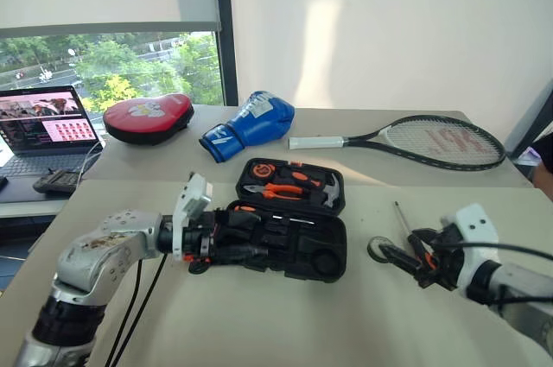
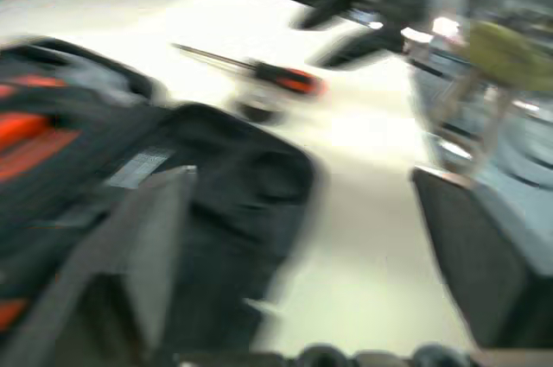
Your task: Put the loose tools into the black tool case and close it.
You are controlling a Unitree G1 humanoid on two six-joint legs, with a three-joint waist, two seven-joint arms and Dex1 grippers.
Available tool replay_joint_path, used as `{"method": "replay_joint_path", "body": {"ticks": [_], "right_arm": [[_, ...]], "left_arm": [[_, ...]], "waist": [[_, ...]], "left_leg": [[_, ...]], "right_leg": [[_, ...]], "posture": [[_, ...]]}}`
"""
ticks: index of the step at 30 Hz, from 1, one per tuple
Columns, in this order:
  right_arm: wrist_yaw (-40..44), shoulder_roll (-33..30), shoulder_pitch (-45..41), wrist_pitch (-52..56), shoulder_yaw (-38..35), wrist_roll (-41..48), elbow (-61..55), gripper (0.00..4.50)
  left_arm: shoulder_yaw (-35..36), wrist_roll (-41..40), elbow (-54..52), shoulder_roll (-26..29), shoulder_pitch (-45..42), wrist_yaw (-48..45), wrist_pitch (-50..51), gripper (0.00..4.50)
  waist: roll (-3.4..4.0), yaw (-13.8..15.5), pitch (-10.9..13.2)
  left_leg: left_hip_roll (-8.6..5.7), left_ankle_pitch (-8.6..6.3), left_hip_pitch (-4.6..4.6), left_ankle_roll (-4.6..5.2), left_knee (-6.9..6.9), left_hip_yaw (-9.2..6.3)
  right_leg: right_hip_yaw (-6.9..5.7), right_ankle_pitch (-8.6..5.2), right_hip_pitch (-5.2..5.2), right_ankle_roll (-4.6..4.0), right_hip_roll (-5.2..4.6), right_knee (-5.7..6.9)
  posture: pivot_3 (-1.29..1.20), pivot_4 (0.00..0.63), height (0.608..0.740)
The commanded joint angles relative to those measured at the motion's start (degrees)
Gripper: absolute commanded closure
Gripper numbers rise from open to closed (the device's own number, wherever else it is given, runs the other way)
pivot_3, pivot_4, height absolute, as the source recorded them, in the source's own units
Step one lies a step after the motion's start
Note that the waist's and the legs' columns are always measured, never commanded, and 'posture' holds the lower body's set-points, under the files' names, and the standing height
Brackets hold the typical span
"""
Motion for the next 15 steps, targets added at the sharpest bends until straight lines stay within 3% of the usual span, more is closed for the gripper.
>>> {"method": "replay_joint_path", "body": {"ticks": [1,7,10,15], "right_arm": [[0.66,-5.42,-4.50,5.26,2.11,-2.75,8.43,0.00],[3.80,-4.80,-20.61,6.02,11.32,-7.90,29.27,0.00],[7.10,-4.01,-25.41,2.79,16.55,-12.23,37.83,0.72],[13.03,-5.70,-27.02,-1.49,22.31,-17.78,43.49,2.40]], "left_arm": [[0.16,-2.51,-6.74,1.32,2.28,-0.55,0.30,0.09],[-0.02,-1.84,-8.56,-0.09,4.23,3.18,-1.33,0.09],[0.28,-2.00,-9.18,-0.52,5.36,4.62,-1.66,0.00],[0.21,-1.25,-8.36,-1.34,5.84,6.36,-2.85,0.00]], "waist": [[0.07,0.26,0.04],[0.10,-0.24,0.19],[0.12,-0.11,0.20],[0.14,0.01,0.21]], "left_leg": [[-0.02,-0.04,0.00,0.10,-0.01,0.03],[0.00,-0.13,0.04,0.29,0.02,0.09],[0.04,-0.10,0.03,0.25,0.00,0.09],[0.05,0.04,-0.04,0.00,-0.02,0.04]], "right_leg": [[0.03,-0.01,0.00,-0.02,-0.01,-0.04],[0.17,0.04,0.05,-0.08,0.35,-0.04],[0.16,0.14,0.02,0.11,0.46,-0.01],[0.12,0.21,-0.02,0.31,0.49,-0.03]], "posture": [[0.00,0.150,0.740],[0.00,0.150,0.740],[0.00,0.150,0.740],[0.00,0.150,0.740]]}}
